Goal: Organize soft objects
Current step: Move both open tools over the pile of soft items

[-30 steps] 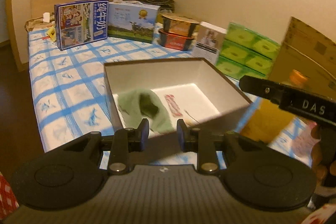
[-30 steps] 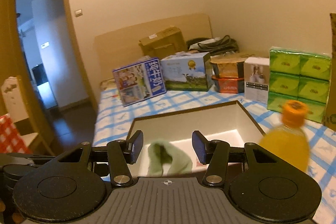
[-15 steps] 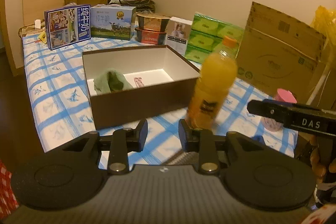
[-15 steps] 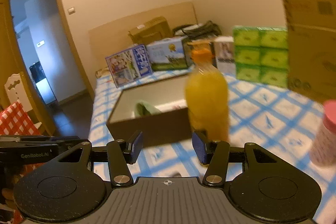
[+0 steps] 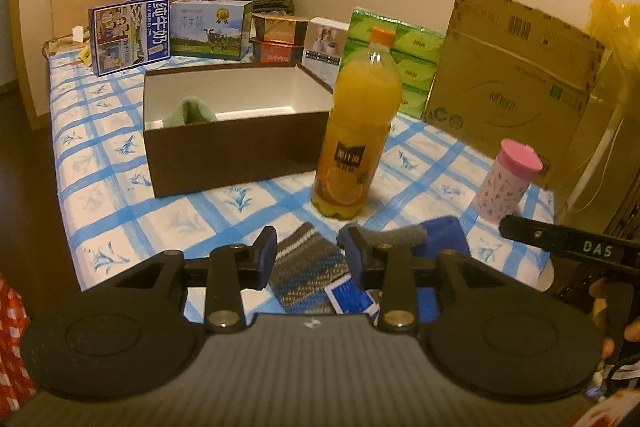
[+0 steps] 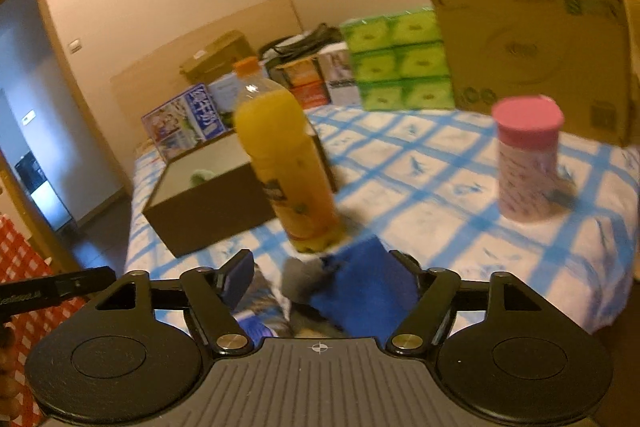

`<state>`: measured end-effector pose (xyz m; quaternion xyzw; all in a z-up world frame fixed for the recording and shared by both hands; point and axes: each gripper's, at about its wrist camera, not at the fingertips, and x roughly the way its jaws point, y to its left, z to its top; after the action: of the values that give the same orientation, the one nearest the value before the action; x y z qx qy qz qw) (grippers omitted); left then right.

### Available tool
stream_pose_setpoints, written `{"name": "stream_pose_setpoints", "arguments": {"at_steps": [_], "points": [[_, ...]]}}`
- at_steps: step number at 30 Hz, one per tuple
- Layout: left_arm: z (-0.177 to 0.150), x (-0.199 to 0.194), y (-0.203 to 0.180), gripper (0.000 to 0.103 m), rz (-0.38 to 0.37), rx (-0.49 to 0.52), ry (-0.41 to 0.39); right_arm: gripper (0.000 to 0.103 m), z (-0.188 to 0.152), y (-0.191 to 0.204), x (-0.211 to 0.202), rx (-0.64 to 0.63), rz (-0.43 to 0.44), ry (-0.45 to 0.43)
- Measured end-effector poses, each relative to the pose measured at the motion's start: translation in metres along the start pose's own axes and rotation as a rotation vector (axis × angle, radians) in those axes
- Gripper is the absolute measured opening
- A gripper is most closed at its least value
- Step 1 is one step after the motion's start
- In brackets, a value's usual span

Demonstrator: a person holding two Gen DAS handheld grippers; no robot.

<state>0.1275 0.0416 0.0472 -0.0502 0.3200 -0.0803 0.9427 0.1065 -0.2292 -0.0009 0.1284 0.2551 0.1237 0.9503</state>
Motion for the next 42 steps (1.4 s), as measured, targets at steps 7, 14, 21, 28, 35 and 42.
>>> {"name": "stream_pose_setpoints", "arguments": {"at_steps": [7, 14, 21, 28, 35, 42], "points": [[-0.022, 0.007, -0.005, 0.034, 0.018, -0.022, 0.040, 0.073, -0.018, -0.019, 0.004, 0.030, -0.014, 0.075], [-0.040, 0.021, -0.003, 0.034, 0.067, 0.000, 0.079, 0.073, -0.032, -0.019, 0.022, -0.017, -0.011, 0.128], [-0.060, 0.044, -0.008, 0.034, 0.033, 0.008, 0.156, 0.073, -0.048, -0.007, 0.040, -0.071, 0.039, 0.182], [-0.073, 0.061, -0.010, 0.034, 0.019, 0.015, 0.207, 0.073, -0.070, 0.012, 0.068, -0.131, 0.092, 0.263], [-0.081, 0.073, -0.004, 0.034, 0.027, 0.003, 0.245, 0.063, -0.081, 0.018, 0.093, -0.153, 0.096, 0.288], [-0.084, 0.081, 0.001, 0.034, 0.028, -0.010, 0.260, 0.055, -0.084, 0.010, 0.109, -0.114, 0.088, 0.305]]}}
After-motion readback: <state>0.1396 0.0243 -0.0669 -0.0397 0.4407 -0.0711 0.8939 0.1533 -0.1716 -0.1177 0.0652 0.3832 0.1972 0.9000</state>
